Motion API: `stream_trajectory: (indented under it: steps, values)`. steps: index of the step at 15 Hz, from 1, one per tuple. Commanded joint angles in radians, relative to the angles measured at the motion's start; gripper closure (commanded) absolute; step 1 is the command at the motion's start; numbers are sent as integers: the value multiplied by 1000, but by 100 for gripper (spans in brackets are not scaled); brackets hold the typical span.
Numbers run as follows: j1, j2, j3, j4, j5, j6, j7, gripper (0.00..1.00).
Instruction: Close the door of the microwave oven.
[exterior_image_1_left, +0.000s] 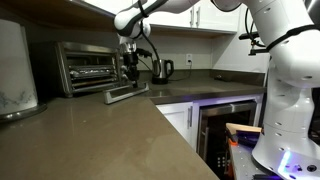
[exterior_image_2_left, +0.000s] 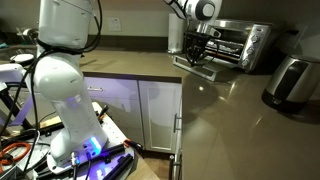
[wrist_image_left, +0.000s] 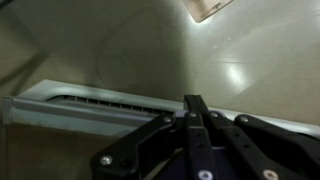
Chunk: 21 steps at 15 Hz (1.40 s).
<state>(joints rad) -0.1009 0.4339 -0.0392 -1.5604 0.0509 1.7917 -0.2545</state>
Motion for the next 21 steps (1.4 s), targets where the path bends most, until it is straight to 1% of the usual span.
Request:
stream_trajectory:
  steps: [1,6,9,16,21]
  values:
    - [14,12,-9,34,-54,8,62,100]
    - [51,-5,-17,19,-144,44,158,100]
    - [67,-15,-16,18,-185,41,203,100]
    - [69,-35,-9,17,-186,34,206,100]
    - [84,-47,-11,13,-218,34,238,100]
